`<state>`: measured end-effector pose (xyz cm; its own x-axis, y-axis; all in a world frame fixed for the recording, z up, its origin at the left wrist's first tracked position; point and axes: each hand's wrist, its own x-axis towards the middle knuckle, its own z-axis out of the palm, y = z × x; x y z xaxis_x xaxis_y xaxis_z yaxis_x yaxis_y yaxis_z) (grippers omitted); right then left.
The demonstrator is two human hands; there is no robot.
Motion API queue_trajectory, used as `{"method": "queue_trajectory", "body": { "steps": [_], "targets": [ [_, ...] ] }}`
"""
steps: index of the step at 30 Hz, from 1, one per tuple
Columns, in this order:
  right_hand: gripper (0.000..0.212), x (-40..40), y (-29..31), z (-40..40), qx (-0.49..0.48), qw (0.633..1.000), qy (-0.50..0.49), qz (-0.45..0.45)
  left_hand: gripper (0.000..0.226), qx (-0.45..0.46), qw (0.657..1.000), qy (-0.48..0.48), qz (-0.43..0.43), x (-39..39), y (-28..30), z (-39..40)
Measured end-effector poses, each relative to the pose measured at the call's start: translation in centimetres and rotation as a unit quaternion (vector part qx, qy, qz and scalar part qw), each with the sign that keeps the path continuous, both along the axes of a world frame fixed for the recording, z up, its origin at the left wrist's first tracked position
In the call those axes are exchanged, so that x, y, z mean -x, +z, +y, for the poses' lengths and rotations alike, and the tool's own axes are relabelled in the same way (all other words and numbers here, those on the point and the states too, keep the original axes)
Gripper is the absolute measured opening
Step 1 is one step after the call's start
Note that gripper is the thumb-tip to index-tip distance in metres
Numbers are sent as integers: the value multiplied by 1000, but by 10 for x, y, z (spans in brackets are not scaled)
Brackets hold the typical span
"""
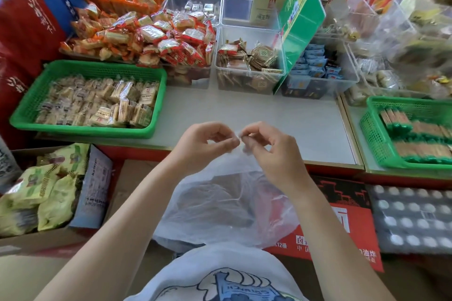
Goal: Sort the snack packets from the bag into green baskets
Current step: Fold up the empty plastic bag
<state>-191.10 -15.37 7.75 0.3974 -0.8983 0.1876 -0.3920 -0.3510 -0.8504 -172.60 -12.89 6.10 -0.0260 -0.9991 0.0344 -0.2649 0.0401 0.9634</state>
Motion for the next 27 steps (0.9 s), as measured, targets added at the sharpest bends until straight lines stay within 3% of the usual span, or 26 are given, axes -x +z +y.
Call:
{"method": "queue_trajectory", "body": {
  "steps": [5,11,13,15,18,21,27],
  "targets": [
    [5,7,-7,-2,-52,999,-8,-7,19,48,998,38,2,-2,-1,0],
    [4,18,-11,-6,44,996,-66,-27,28,59,997,10,-50,-6,-1,2],
    [1,19,-8,-8,23,998,-43,-28,32,53,994,-25,-92,-9,-2,0],
    [7,17,-5,-9,-16,1000,-8,-19,21,65,991,-28,-116,-6,-1,-2],
    [9,9,-5,-9,-24,999,-7,-27,18,86,991,-17,-97,4,2,-5],
    [5,9,-5,-11,-6,994,-70,-81,25,64,994,-6,-88,5,-2,-10],
    [11,34,-7,-22,17,975,-182,-129,27,14,965,63,-256,-25,-19,-14]
  ]
}}
